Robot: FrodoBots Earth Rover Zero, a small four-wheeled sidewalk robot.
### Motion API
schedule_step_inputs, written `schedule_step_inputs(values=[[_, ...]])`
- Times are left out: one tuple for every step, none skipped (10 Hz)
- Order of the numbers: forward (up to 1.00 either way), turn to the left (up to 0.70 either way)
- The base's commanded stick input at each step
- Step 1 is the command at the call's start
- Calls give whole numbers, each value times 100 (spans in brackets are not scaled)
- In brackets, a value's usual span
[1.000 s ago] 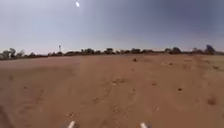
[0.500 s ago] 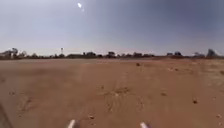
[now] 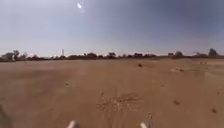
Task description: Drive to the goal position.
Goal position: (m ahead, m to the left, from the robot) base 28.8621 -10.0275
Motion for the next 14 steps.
schedule_step_inputs(values=[[70, 0], [70, 0], [70, 0], [70, 0], [70, 0], [70, 0], [70, 0], [70, 0], [70, 0], [70, 0], [70, 0], [70, 0], [70, 0], [70, 0]])
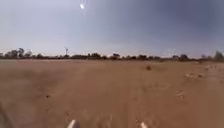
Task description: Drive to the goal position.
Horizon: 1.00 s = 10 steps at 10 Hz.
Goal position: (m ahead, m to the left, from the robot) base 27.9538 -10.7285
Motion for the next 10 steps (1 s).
schedule_step_inputs(values=[[70, 0], [70, 0], [70, 0], [70, 0], [70, 0], [70, 0], [70, 0], [70, 0], [70, 0], [70, 0]])
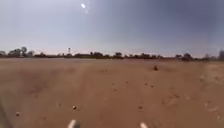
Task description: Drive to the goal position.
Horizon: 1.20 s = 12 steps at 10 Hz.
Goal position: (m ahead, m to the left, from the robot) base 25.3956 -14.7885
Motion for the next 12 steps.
schedule_step_inputs(values=[[70, 0], [70, 0], [70, 0], [70, 0], [70, -7], [70, -35], [70, -35], [70, -35], [70, -35], [70, -23], [70, 0], [70, 0]])
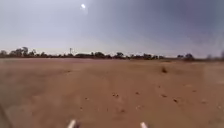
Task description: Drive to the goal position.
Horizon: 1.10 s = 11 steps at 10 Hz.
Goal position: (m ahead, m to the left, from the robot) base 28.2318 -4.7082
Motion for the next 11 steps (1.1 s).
schedule_step_inputs(values=[[70, 0], [70, 0], [70, 0], [70, 0], [70, 0], [70, 0], [70, 0], [70, 0], [70, 0], [70, 0], [70, 0]])
